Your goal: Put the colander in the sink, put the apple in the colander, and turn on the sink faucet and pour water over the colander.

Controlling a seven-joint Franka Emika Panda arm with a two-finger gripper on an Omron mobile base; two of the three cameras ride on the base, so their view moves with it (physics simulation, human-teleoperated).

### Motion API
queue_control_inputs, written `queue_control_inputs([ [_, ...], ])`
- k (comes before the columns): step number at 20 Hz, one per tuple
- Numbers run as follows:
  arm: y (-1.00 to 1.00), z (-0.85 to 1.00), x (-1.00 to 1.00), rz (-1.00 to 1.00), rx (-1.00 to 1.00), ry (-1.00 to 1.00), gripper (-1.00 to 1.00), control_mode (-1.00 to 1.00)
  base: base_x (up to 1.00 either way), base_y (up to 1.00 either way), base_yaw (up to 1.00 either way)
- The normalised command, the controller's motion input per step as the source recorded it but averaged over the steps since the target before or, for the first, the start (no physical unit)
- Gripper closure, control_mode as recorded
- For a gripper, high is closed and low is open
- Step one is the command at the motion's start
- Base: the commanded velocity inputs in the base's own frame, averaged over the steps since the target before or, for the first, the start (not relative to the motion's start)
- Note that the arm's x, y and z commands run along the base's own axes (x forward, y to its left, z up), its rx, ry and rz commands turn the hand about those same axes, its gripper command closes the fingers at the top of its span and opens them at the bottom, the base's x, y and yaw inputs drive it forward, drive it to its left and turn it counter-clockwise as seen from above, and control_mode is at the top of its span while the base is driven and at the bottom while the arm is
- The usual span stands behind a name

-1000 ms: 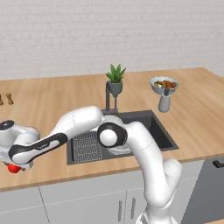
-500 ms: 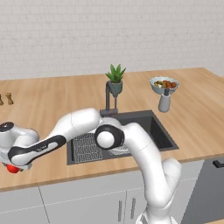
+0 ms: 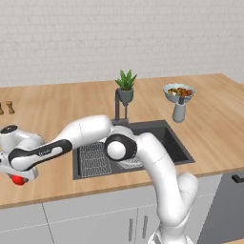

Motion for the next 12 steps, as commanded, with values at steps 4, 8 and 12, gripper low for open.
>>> queue_control_inputs([
  [4, -0.59, 0.22, -0.23, 0.0, -0.03, -0.03, 1.0, -1.0, 0.0, 0.0, 0.0],
  [8, -0.63, 0.46, -0.33, -0.21, 0.0, 0.0, 1.0, -1.0, 0.0, 0.0, 0.0],
  [12, -0.68, 0.47, -0.39, -0.34, 0.0, 0.0, 1.0, -1.0, 0.0, 0.0, 0.0],
])
